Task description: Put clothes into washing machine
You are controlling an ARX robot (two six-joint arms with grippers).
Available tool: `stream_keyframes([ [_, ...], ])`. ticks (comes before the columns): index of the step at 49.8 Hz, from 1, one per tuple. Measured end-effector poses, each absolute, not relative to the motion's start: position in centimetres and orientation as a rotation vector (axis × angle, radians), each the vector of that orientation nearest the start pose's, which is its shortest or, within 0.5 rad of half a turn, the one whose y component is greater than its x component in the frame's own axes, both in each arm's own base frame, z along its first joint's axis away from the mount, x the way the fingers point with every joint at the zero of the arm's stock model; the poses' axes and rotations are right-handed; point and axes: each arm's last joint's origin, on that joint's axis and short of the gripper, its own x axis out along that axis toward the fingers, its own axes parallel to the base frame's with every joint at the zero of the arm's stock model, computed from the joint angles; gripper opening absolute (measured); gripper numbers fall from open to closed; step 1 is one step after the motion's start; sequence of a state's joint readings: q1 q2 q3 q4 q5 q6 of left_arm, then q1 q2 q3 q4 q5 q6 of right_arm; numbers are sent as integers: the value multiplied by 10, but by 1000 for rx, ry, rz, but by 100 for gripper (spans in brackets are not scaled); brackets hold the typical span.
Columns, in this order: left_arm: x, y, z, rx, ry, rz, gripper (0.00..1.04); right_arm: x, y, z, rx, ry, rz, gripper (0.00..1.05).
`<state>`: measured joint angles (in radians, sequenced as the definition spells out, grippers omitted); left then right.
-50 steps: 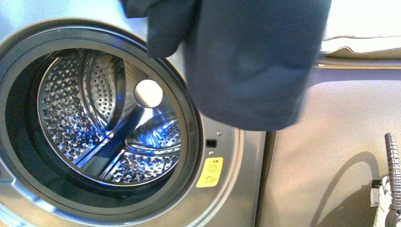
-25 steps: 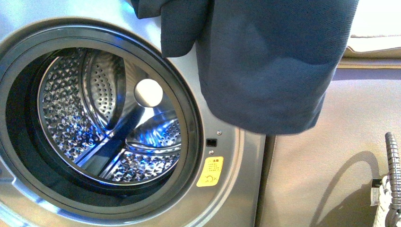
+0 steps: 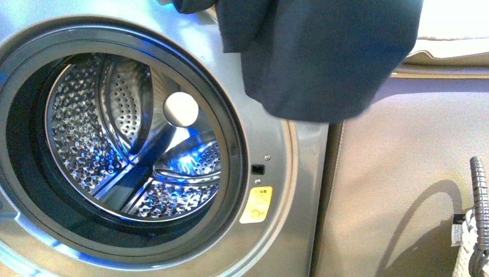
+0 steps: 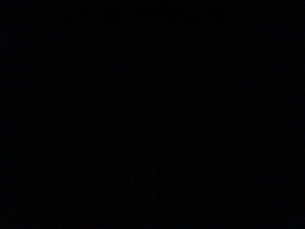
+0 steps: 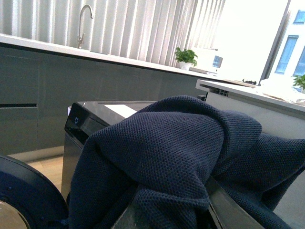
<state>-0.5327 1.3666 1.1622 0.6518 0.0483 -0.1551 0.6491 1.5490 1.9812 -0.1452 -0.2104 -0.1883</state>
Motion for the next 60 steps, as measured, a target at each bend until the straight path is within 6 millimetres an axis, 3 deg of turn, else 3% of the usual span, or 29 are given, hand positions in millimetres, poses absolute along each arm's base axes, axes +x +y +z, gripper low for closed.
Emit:
stream_keyframes([
  [24, 266, -146, 410, -258, -417, -499, 24, 238, 189, 552, -111, -368, 823, 12],
  [27, 266, -144, 409, -250, -419, -486, 17, 238, 189, 552, -112, -367, 823, 19],
  [41, 274, -130, 398, -214, -402, -407, 13, 238, 189, 552, -111, -372, 832, 60],
  [52, 283, -112, 373, -201, -354, -353, 13, 238, 189, 552, -110, -373, 832, 96],
  [60, 287, -97, 351, -198, -315, -327, 13, 238, 189, 552, -110, -374, 832, 97],
])
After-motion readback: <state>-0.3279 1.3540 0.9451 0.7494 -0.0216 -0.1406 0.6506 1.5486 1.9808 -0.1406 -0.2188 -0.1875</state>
